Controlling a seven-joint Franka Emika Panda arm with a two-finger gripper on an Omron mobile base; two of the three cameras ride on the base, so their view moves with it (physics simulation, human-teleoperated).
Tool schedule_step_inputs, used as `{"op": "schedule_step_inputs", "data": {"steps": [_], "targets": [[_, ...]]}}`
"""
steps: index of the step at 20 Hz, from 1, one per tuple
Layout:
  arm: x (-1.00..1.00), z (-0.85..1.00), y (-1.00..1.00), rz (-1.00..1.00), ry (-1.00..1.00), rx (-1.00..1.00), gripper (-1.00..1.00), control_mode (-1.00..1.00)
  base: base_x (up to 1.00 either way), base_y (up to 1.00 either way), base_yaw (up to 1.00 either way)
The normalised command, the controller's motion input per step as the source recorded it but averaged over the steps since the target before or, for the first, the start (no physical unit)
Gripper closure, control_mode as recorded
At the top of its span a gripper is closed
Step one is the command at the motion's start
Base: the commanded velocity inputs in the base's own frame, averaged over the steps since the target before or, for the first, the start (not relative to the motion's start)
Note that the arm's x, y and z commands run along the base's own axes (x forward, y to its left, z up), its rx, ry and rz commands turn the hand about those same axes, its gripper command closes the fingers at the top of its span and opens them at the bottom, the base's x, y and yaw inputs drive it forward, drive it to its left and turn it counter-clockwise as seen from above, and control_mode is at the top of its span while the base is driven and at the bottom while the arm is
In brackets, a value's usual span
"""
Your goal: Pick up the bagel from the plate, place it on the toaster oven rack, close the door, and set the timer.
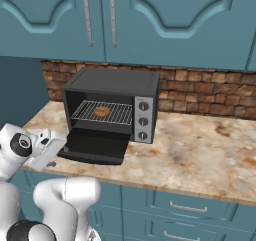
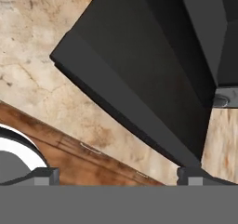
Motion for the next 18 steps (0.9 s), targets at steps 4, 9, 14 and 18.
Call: {"op": "schedule_step_inputs", "data": {"steps": [4,9,14,18], "targets": [[0.39,-0.14,0.10,0.00,-0.06,-0.02,-1.00,-1.00,0.00,0.00,0.00],[0.40,-0.20,0.17,0.00,-0.02,-0.06,-1.00,-1.00,0.00,0.00,0.00],[0.41,-0.11,0.28,0.00,0.00,-0.11,-1.00,-1.00,0.00,0.00,0.00],[0.44,0.00,0.13,0.00,-0.01,-0.14,-1.00,-1.00,0.00,0.00,0.00]]}}
